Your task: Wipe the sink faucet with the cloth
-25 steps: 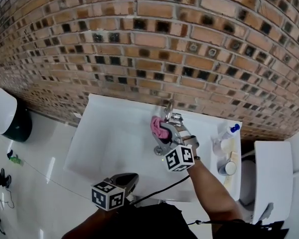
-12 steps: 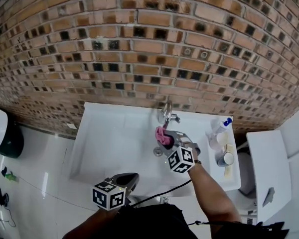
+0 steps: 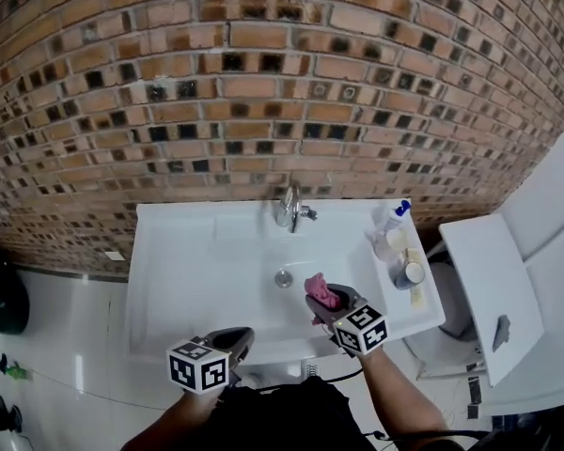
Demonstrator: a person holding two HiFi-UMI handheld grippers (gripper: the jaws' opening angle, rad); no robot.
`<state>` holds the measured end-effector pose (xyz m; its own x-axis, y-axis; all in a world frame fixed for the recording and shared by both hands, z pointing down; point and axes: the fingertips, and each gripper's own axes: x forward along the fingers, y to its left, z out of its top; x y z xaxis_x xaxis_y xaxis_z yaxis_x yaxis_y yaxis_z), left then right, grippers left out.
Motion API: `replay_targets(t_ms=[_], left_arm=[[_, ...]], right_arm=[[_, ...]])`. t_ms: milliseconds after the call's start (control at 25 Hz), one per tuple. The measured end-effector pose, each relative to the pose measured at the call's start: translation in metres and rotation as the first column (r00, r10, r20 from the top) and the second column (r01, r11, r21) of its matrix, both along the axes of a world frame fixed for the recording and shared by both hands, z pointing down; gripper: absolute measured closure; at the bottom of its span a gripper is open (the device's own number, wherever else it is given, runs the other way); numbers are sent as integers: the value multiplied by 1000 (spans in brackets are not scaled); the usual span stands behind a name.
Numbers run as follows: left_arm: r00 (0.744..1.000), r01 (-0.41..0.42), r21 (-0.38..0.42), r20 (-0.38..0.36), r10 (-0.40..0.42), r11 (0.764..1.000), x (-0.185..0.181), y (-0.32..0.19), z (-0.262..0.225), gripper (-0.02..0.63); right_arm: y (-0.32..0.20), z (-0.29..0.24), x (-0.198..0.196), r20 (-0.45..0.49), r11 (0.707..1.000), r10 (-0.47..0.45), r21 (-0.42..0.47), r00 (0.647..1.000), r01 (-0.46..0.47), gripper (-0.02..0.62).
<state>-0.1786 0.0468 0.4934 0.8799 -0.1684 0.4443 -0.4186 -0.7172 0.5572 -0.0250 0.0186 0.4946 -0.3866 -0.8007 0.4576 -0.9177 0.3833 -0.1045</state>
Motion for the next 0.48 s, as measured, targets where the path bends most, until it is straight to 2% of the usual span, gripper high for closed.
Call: replay_targets(t_ms=[80, 160, 320, 480], left_arm=[[1000, -29, 4, -11, 29, 1000, 6, 3, -1, 603], [998, -51, 15, -23, 51, 999, 13, 1, -2, 603], [997, -66, 25, -35, 67, 997, 25, 1, -4, 603], [998, -63, 33, -17, 64, 997, 28, 9, -2, 603]], right_arm=[[21, -18, -1, 223, 997, 80, -7, 972, -80, 469], [40, -32, 2, 342, 987, 151, -7, 928, -158, 466], [77, -42, 8, 413, 970, 233, -30, 880, -243, 462], [97, -48, 6, 405, 972, 221, -22, 887, -232, 462]])
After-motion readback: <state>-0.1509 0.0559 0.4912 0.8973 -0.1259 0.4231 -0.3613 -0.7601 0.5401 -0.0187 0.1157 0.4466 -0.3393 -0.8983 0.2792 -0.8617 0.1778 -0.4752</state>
